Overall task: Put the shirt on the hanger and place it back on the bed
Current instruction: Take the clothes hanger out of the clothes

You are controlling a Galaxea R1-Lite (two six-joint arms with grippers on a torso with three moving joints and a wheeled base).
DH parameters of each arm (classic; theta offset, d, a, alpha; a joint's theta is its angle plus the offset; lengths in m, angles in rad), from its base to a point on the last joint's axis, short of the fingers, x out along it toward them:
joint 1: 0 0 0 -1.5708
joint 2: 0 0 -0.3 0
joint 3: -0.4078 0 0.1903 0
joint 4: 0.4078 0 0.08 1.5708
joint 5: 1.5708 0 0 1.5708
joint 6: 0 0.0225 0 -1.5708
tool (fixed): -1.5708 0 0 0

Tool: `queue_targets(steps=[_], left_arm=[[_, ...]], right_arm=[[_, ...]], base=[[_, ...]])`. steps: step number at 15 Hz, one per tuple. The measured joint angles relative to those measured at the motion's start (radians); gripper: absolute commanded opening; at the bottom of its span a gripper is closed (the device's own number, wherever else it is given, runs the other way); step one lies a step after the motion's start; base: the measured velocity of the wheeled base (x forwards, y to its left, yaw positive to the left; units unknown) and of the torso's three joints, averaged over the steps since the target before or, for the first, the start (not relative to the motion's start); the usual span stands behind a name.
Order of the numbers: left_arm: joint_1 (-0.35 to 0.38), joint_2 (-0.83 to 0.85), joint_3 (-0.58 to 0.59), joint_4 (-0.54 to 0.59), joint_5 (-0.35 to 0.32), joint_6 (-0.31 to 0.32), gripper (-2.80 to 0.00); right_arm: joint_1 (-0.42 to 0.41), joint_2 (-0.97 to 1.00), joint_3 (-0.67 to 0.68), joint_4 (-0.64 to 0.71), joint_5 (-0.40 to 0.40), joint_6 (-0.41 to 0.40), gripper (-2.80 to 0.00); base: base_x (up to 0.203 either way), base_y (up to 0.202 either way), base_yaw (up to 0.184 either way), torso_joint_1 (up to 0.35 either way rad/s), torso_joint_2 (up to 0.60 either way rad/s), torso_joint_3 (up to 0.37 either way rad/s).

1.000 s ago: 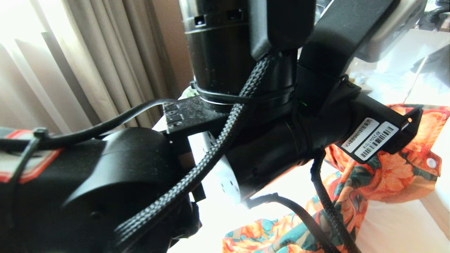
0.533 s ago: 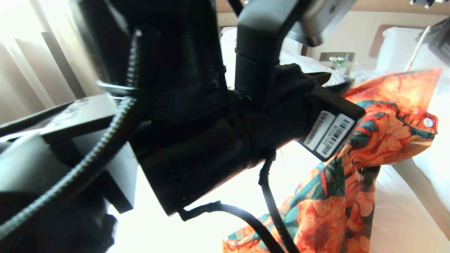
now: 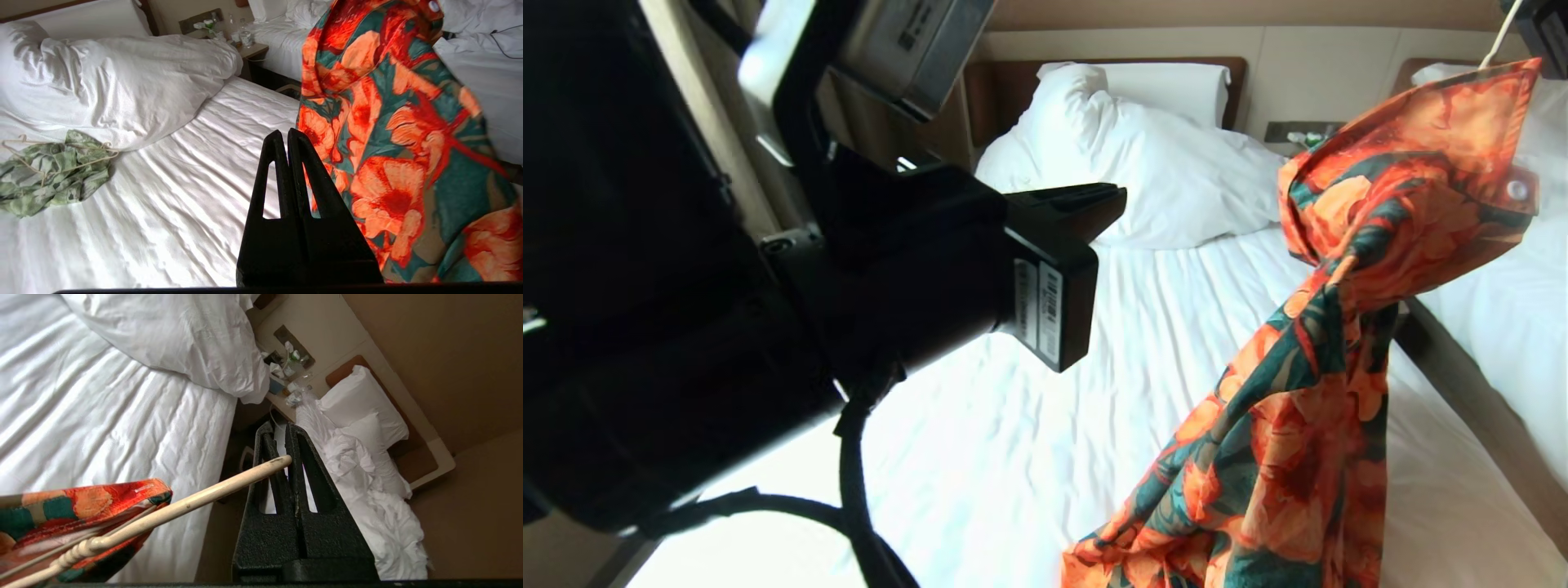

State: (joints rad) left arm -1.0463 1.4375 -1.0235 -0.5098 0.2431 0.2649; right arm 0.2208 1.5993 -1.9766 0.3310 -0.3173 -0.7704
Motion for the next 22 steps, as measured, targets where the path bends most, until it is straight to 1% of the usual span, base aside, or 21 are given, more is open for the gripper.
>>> queue_targets(steps=[1,4,6,7,9,11,12,13,14,15,16,17,19,20,22], left_arm=[[0.008,-0.013,0.016,0.001,0.007,-0.002,-2.8],[0.063,-0.037,0.055,0.0,0.01,-0.005,-2.8],[0.081,-0.049,0.067,0.0,0.007,-0.005,-2.8],[0.084,-0.052,0.069,0.0,0.005,-0.005,-2.8],[0.087,-0.056,0.07,0.0,0.002,-0.006,-2.8],[0.087,-0.054,0.07,-0.001,-0.006,-0.007,-2.8],[0.087,-0.053,0.07,-0.001,-0.009,-0.008,-2.8],[0.085,-0.052,0.07,-0.001,-0.01,-0.008,-2.8],[0.084,-0.051,0.07,-0.002,-0.013,-0.009,-2.8],[0.083,-0.051,0.07,-0.003,-0.018,-0.014,-2.8],[0.078,-0.052,0.07,-0.004,-0.022,-0.029,-2.8],[0.075,-0.052,0.069,-0.006,-0.024,-0.042,-2.8],[0.074,-0.052,0.069,-0.006,-0.025,-0.051,-2.8],[0.074,-0.052,0.07,-0.005,-0.025,-0.051,-2.8],[0.074,-0.052,0.071,-0.004,-0.025,-0.051,-2.8]], right_arm=[[0.008,0.0,0.0,-0.006,0.006,0.054,-2.8],[0.024,0.008,0.0,-0.05,0.01,0.21,-2.8],[0.026,0.024,0.0,-0.103,0.01,0.285,-2.8],[0.026,0.03,0.0,-0.123,0.01,0.309,-2.8],[0.016,0.038,0.0,-0.131,0.01,0.327,-2.8],[0.003,0.042,0.0,-0.117,0.004,0.329,-2.8],[-0.007,0.046,0.0,-0.102,-0.015,0.315,-2.8],[-0.014,0.052,0.0,-0.098,-0.051,0.283,-2.8],[-0.018,0.06,0.0,-0.119,-0.086,0.245,-2.8],[-0.019,0.07,-0.002,-0.17,-0.096,0.229,-2.8],[-0.02,0.083,-0.005,-0.236,-0.097,0.223,-2.8],[-0.02,0.091,-0.005,-0.27,-0.092,0.227,-2.8],[-0.016,0.101,0.002,-0.264,-0.074,0.251,-2.8],[-0.012,0.102,0.006,-0.257,-0.059,0.255,-2.8],[-0.003,0.101,0.006,-0.254,-0.056,0.256,-2.8]], base=[[0.0,0.0,0.0,0.0,0.0,0.0],[0.0,0.0,0.0,0.0,0.0,0.0],[0.0,0.0,0.0,0.0,0.0,0.0],[0.0,0.0,0.0,0.0,0.0,0.0],[0.0,0.0,0.0,0.0,0.0,0.0],[0.0,0.0,0.0,0.0,0.0,0.0],[0.0,0.0,0.0,0.0,0.0,0.0],[0.0,0.0,0.0,0.0,0.0,0.0],[0.0,0.0,0.0,0.0,0.0,0.0],[0.0,0.0,0.0,0.0,0.0,0.0],[0.0,0.0,0.0,0.0,0.0,0.0],[0.0,0.0,0.0,0.0,0.0,0.0],[0.0,0.0,0.0,0.0,0.0,0.0],[0.0,0.0,0.0,0.0,0.0,0.0],[0.0,0.0,0.0,0.018,-0.09,-0.066]])
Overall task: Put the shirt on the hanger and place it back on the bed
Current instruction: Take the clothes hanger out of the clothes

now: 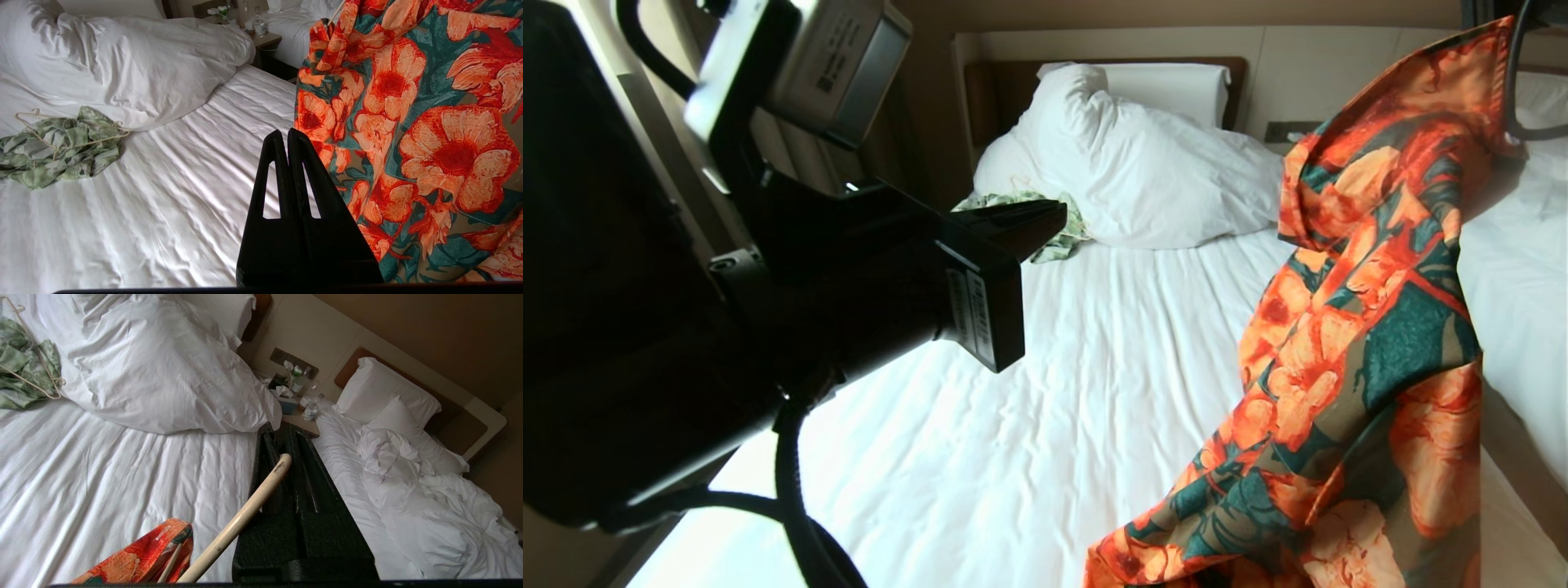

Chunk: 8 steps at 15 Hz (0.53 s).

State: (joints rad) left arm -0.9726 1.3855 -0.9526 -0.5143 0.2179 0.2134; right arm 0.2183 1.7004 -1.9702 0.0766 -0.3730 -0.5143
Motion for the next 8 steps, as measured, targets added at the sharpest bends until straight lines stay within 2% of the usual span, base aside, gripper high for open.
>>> queue_targets(steps=[5,8], left_arm=[[-0.001,-0.015,0.023,-0.001,0.0,0.0,-2.8],[-0.001,-0.033,0.038,-0.001,0.001,0.001,-2.8]], right_arm=[[0.002,-0.008,0.001,-0.002,-0.01,-0.001,-2.8],[0.002,-0.015,-0.001,-0.023,-0.01,-0.03,-2.8]], base=[[0.0,0.0,0.0,0.089,-0.41,-0.317],[0.0,0.0,0.0,0.132,-0.49,-0.36]])
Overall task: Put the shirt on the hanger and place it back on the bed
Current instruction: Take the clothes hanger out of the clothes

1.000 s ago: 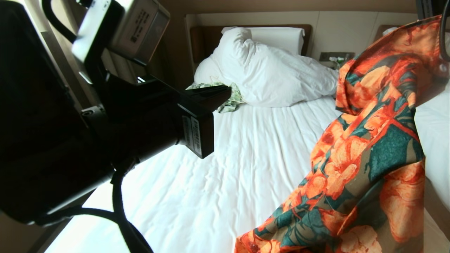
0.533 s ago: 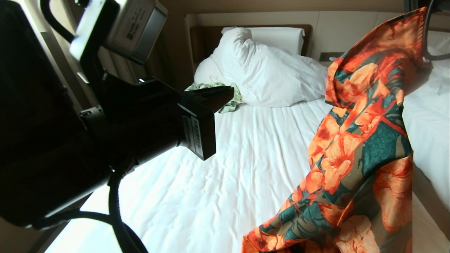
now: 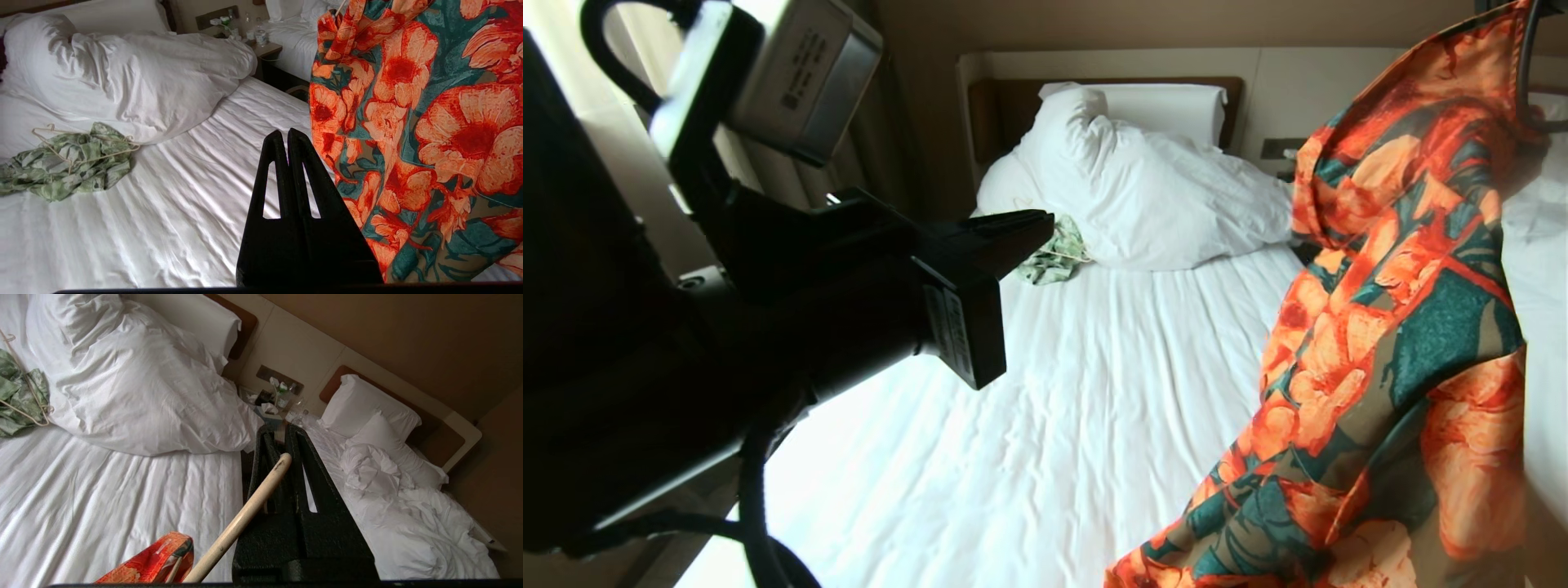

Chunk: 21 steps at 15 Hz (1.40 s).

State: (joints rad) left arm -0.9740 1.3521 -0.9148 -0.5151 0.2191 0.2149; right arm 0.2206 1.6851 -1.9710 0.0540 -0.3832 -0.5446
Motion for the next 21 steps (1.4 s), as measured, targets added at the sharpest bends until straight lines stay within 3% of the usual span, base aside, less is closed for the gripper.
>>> queue_targets(steps=[13,21], left_arm=[[0.002,-0.062,0.04,0.001,0.002,0.002,-2.8],[0.022,-0.108,0.037,0.0,0.002,0.0,-2.8]], right_arm=[[-0.008,-0.011,-0.002,-0.028,0.0,-0.077,-2.8],[-0.011,0.003,-0.002,-0.03,0.004,-0.085,-2.8]], base=[[0.0,0.0,0.0,0.202,-0.56,-0.364],[0.0,-0.001,0.012,0.134,-0.31,-0.185]])
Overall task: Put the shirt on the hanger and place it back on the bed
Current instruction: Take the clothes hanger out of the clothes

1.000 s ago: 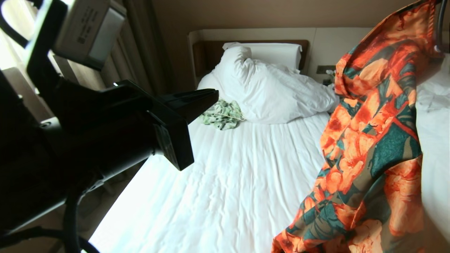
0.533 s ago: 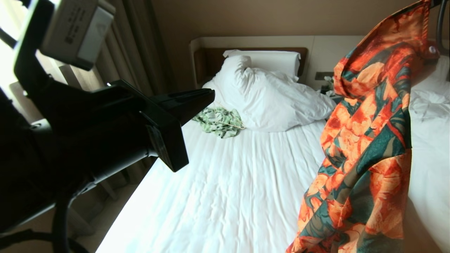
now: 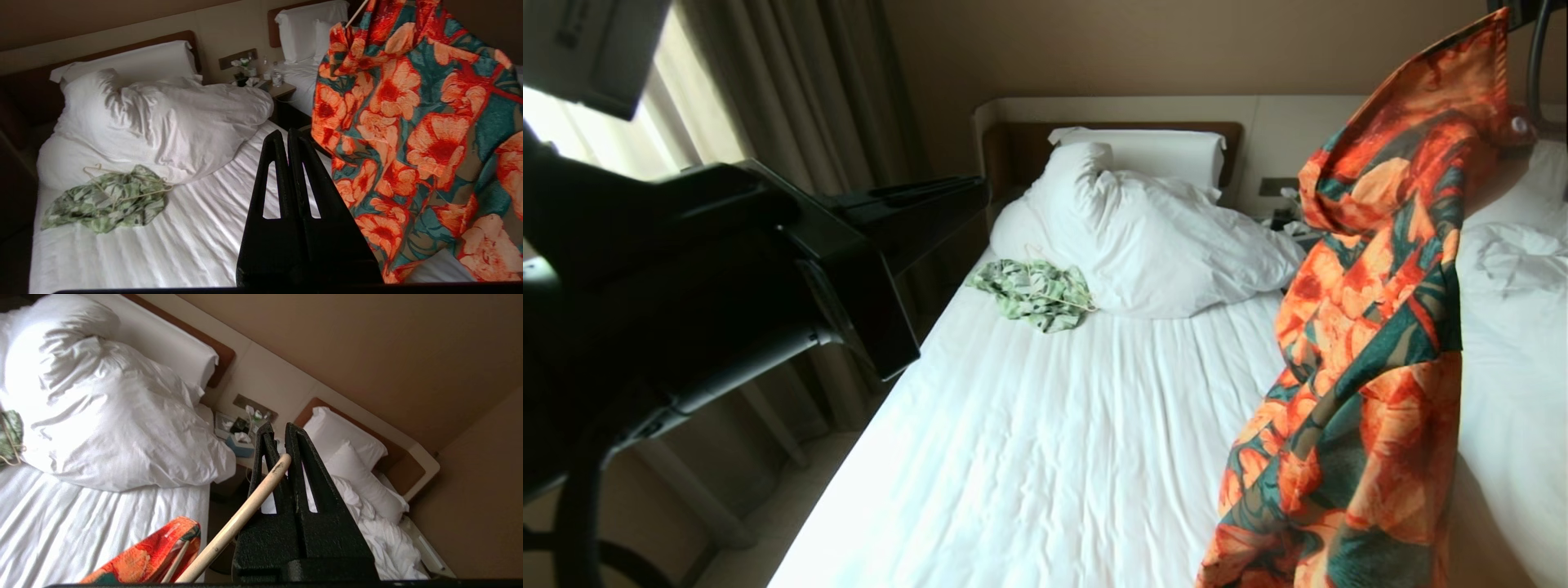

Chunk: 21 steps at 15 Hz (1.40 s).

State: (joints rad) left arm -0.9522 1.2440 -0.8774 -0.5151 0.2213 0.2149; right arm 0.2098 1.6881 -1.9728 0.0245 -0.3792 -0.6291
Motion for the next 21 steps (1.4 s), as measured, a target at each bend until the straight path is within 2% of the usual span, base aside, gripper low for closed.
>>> queue_targets(steps=[3,6,10,14,18,21], left_arm=[[0.022,-0.021,0.007,0.002,0.0,-0.001,-2.8],[0.035,-0.041,0.032,0.003,0.002,-0.001,-2.8],[0.042,-0.069,0.071,0.003,0.004,-0.001,-2.8],[0.042,-0.078,0.079,0.002,0.003,0.0,-2.8],[0.039,-0.08,0.08,0.001,0.002,0.001,-2.8],[0.037,-0.08,0.08,0.0,0.001,0.0,-2.8]], right_arm=[[0.0,0.005,0.001,0.005,-0.004,-0.015,-2.8],[-0.006,0.02,0.002,0.011,-0.091,-0.03,-2.8],[-0.006,0.042,0.001,0.029,-0.245,-0.03,-2.8],[-0.026,0.049,0.015,0.028,-0.28,-0.016,-2.8],[-0.042,0.039,0.072,0.039,-0.274,0.134,-2.8],[-0.041,0.024,0.115,0.041,-0.276,0.312,-2.8]], base=[[0.003,-0.007,0.156,0.005,0.0,-0.001],[0.004,-0.006,0.14,0.008,0.0,-0.001],[0.0,0.0,0.014,0.001,0.0,0.001],[0.0,0.0,0.0,0.0,0.0,0.0],[0.0,0.0,0.0,0.0,0.0,0.0],[0.0,0.0,0.0,0.0,0.0,0.0]])
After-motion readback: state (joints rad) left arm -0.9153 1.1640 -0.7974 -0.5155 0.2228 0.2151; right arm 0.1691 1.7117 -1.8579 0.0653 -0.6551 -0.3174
